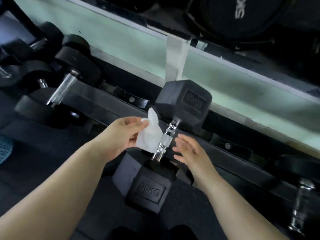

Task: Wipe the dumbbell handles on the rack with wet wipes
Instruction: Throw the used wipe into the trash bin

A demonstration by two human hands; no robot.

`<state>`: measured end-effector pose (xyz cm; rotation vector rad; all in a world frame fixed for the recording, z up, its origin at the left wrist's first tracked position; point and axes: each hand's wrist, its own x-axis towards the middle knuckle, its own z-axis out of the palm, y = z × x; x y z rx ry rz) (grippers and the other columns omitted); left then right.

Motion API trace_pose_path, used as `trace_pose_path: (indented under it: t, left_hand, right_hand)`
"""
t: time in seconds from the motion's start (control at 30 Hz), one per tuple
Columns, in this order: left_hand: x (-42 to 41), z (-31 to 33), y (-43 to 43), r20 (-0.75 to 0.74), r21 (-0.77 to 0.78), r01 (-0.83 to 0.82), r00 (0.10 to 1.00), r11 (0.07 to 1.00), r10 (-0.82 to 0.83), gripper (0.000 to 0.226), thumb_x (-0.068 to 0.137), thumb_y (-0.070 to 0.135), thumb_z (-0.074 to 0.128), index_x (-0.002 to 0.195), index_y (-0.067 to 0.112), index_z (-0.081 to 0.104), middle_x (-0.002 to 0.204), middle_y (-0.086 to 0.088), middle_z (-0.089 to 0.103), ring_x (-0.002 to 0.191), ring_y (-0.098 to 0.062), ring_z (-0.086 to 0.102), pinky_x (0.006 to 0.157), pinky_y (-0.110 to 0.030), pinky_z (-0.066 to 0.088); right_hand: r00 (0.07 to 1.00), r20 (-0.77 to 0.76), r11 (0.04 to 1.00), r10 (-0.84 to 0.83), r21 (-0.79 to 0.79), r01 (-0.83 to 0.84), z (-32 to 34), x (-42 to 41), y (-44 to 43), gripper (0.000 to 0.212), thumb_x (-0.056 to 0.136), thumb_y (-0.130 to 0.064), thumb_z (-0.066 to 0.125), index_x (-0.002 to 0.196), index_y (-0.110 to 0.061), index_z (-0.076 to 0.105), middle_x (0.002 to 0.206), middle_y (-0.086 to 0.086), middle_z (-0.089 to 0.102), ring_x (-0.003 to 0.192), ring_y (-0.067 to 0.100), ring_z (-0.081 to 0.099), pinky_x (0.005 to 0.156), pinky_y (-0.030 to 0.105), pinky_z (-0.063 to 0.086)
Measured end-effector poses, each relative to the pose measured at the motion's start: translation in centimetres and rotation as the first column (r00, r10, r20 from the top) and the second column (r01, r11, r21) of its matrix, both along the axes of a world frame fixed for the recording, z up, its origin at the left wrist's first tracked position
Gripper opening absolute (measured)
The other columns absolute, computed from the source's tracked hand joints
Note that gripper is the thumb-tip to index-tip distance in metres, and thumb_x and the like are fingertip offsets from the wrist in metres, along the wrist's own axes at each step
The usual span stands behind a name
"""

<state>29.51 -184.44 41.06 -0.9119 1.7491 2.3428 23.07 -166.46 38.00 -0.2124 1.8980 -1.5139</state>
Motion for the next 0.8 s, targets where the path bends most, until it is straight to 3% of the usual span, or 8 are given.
trace_pose_path:
  t: [0.1,0.2,0.33,0.47,0.63,0.8]
  left_hand:
    - [2.2,5.1,0.3,0.017,-0.011,0.033,0.999,0.999,-0.033,0.019,0.091,0.018,0.050,0.087,0.007,0.066,0.081,-0.006,0.071,0.075,-0.016,0.068,0.073,-0.033,0.056]
    - [3.9,10.5,0.6,0.090,-0.079,-0.043,0.995,0.996,0.050,0.014,0.089,0.015,0.055,0.083,0.007,0.065,0.075,-0.006,0.068,0.069,-0.016,0.063,0.067,-0.029,0.052]
    - [6.9,17.0,1.6,0.173,-0.150,-0.129,0.973,0.980,0.155,0.019,0.089,0.010,0.058,0.070,0.011,0.063,0.056,0.005,0.062,0.049,-0.005,0.055,0.049,-0.018,0.044]
    - [10.0,20.6,1.7,0.175,-0.097,-0.209,0.959,0.973,0.223,0.009,0.086,0.007,0.060,0.078,0.005,0.062,0.065,-0.003,0.060,0.051,-0.008,0.054,0.046,-0.016,0.045]
    - [12.3,21.1,-0.2,0.201,-0.088,-0.307,0.926,0.948,0.318,0.015,0.090,0.010,0.056,0.076,0.008,0.061,0.067,-0.003,0.059,0.057,-0.011,0.055,0.047,-0.017,0.048]
    - [15.2,20.1,-6.4,0.239,-0.162,-0.230,0.934,0.960,0.264,0.016,0.092,0.018,0.053,0.077,0.014,0.060,0.070,0.004,0.063,0.057,-0.004,0.059,0.052,-0.013,0.048]
  right_hand:
    - [0.974,0.214,0.990,0.075,-0.132,-0.047,6.4,0.1,-2.0,0.025,0.090,-0.024,0.048,0.115,-0.021,0.049,0.105,-0.005,0.060,0.088,0.008,0.061,0.077,0.025,0.052]
    - [0.944,0.243,0.973,0.223,-0.115,-0.200,12.4,1.7,-3.5,0.014,0.090,-0.012,0.050,0.098,-0.021,0.057,0.087,-0.003,0.063,0.067,0.004,0.061,0.063,0.022,0.053]
    - [0.914,0.267,0.952,0.305,-0.054,-0.302,19.6,4.3,-4.6,0.013,0.089,-0.003,0.052,0.088,-0.015,0.056,0.082,0.002,0.058,0.063,0.010,0.057,0.050,0.017,0.049]
    - [0.893,0.250,0.925,0.374,-0.034,-0.378,23.2,6.8,-5.6,0.015,0.089,0.000,0.051,0.083,-0.013,0.055,0.074,-0.001,0.056,0.056,0.005,0.053,0.044,0.015,0.041]
    - [0.920,0.227,0.944,0.320,0.006,-0.329,24.6,8.8,-8.0,0.018,0.088,0.005,0.044,0.084,-0.011,0.052,0.071,0.000,0.053,0.055,0.008,0.047,0.041,0.015,0.036]
    - [0.956,0.225,0.977,0.187,0.059,-0.205,23.6,10.9,-13.3,0.017,0.091,-0.001,0.045,0.085,-0.015,0.051,0.082,0.004,0.058,0.066,0.015,0.057,0.045,0.021,0.049]
